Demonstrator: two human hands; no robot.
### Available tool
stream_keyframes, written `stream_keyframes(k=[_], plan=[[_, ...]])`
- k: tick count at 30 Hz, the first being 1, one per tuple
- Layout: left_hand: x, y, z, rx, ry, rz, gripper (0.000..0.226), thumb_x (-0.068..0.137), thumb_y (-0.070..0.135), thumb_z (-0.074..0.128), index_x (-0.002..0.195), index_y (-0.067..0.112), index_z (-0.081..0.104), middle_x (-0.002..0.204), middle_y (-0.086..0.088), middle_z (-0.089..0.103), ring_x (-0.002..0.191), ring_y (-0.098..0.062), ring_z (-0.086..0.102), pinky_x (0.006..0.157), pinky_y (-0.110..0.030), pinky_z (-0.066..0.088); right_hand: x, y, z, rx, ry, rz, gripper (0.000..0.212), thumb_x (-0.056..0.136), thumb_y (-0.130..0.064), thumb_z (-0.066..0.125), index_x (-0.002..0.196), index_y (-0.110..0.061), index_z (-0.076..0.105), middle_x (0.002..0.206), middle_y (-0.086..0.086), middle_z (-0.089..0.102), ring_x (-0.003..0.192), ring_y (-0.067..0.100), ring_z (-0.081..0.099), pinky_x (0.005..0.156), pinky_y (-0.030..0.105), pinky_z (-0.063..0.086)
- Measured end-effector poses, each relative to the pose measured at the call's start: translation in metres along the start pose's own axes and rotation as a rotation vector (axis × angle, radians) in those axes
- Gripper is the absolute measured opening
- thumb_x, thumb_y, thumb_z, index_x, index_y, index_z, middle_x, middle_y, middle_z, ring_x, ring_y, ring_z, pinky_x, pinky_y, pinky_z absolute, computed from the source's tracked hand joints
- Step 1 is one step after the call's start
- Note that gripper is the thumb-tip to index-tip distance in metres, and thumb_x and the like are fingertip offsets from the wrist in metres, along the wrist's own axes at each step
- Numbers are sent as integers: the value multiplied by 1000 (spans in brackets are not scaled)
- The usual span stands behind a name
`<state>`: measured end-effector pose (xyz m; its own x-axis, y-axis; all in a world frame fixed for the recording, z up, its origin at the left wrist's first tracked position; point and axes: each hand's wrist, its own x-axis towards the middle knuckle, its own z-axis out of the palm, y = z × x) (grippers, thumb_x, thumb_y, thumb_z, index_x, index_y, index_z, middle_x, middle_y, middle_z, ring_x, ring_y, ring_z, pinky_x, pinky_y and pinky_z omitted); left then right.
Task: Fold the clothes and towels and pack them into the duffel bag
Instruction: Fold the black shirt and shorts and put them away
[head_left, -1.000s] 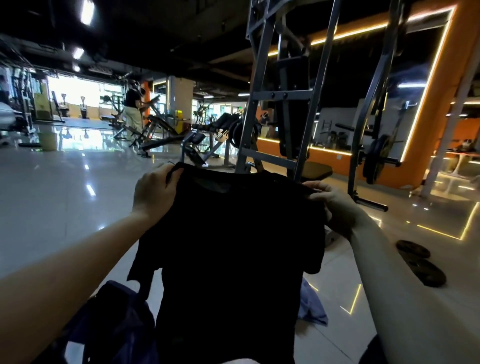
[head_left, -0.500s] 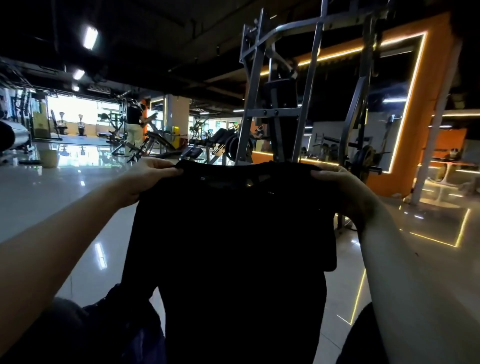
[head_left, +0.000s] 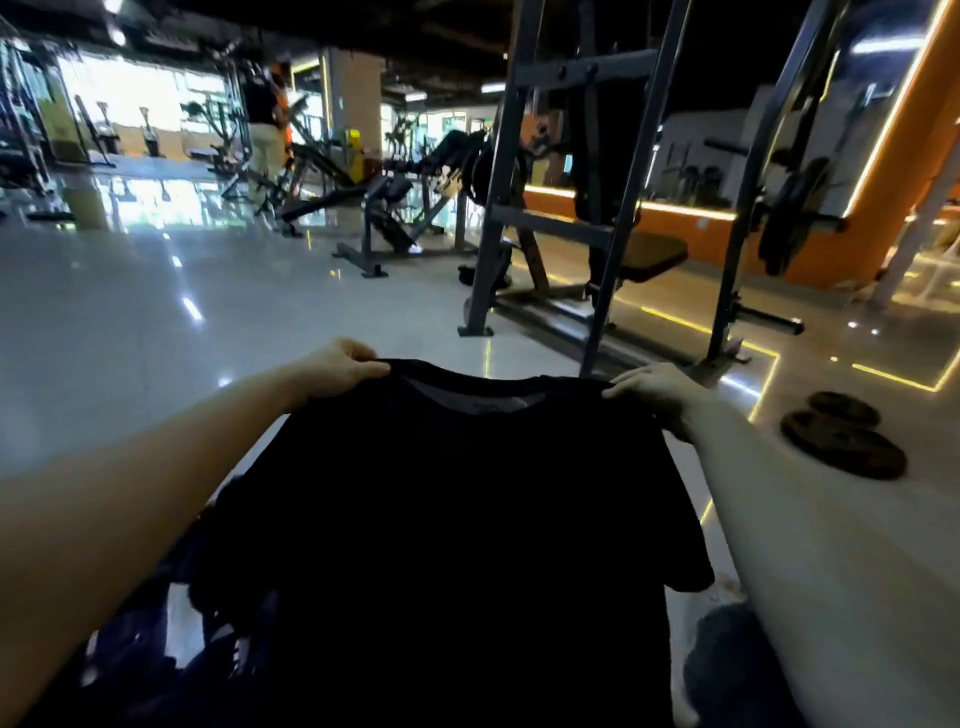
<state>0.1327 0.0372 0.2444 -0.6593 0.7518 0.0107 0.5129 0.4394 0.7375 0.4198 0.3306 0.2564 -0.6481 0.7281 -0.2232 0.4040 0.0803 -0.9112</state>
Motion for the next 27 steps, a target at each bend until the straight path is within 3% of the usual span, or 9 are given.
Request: stream_keyframes(k=[3, 7, 9, 12, 16, 22, 27], plan=[[45, -59, 61, 113, -76, -89, 14, 99, 8, 60, 104, -1, 70, 91, -11, 64, 85, -20, 56, 67, -26, 41, 58, 66, 31, -204, 49, 112, 8, 87, -1, 72, 92, -6, 68, 80, 11, 57, 66, 22, 52, 67, 32, 43], [97, -147, 138, 177, -136, -227, 13, 95, 12, 62, 87, 21, 67, 104, -13, 72, 98, -27, 65, 90, -33, 50, 135, 148, 60, -475, 21, 55, 11, 84, -8, 77, 95, -8, 75, 84, 7, 64, 77, 19, 56, 59, 21, 40], [114, -178, 168, 182, -110, -257, 7, 95, 20, 63, 93, 22, 69, 99, -7, 71, 100, -27, 65, 87, -32, 48, 164, 175, 72, -591, 8, 8, 10, 85, -13, 77, 94, -9, 78, 91, 2, 71, 86, 17, 59, 62, 17, 41], [138, -203, 200, 196, -60, -267, 16, 98, 28, 60, 108, 21, 71, 105, -6, 71, 102, -28, 65, 80, -29, 42, 202, 206, 88, -649, 64, 9, 11, 85, -14, 73, 89, -5, 78, 88, 7, 74, 85, 21, 64, 71, 27, 43], [174, -231, 229, 247, -26, -257, 20, 99, 27, 58, 110, 17, 71, 112, -10, 72, 105, -32, 65, 86, -36, 50, 240, 224, 110, -795, 119, 8, 14, 87, -19, 65, 83, -11, 75, 83, 8, 72, 85, 31, 66, 69, 34, 48], [220, -257, 245, 366, 50, -251, 21, 99, 32, 57, 108, 18, 70, 113, -14, 71, 106, -36, 64, 84, -38, 48, 291, 226, 132, -1002, 205, -20, 14, 88, -13, 58, 92, -13, 71, 101, 18, 71, 96, 38, 67, 73, 35, 46], [241, -273, 255, 268, 81, -249, 17, 99, 32, 58, 107, 20, 68, 107, -12, 71, 102, -35, 64, 83, -38, 48, 320, 230, 140, -987, 339, 61, 23, 90, -12, 55, 109, -9, 68, 113, 21, 67, 108, 41, 64, 85, 41, 50]])
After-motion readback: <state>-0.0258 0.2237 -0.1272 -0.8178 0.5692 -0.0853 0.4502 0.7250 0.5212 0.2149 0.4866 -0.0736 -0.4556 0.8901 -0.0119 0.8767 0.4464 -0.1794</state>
